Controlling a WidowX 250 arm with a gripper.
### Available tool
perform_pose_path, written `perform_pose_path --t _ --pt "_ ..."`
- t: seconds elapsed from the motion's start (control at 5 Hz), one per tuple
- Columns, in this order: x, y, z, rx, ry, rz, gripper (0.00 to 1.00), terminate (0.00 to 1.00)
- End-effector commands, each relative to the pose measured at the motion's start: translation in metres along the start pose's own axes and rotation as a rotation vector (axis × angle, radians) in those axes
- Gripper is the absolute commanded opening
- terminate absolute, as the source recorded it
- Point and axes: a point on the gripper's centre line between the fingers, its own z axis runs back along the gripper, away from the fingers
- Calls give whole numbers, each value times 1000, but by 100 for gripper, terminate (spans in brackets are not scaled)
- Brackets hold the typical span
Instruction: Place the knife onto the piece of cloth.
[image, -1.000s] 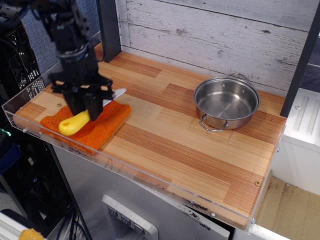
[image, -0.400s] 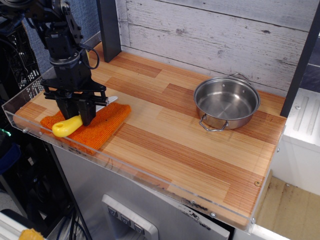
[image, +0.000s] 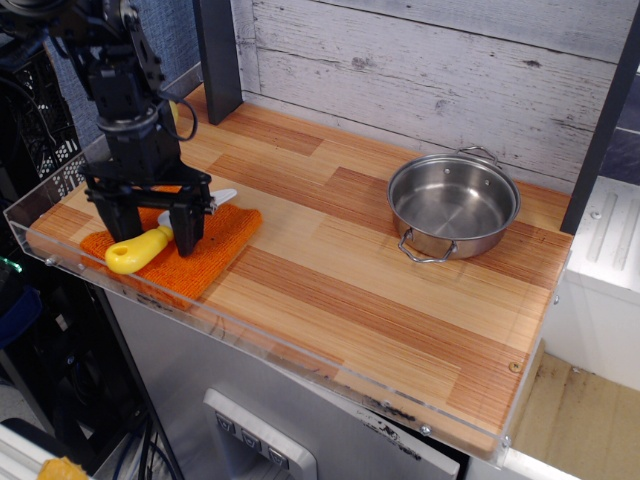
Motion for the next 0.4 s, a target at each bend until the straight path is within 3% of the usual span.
perform_pose_path --t 0.0,0.2 --pt "-11 -18 115 15 -332 -32 100 0" --pt "-14 -29 151 -29 -363 -78 100 0"
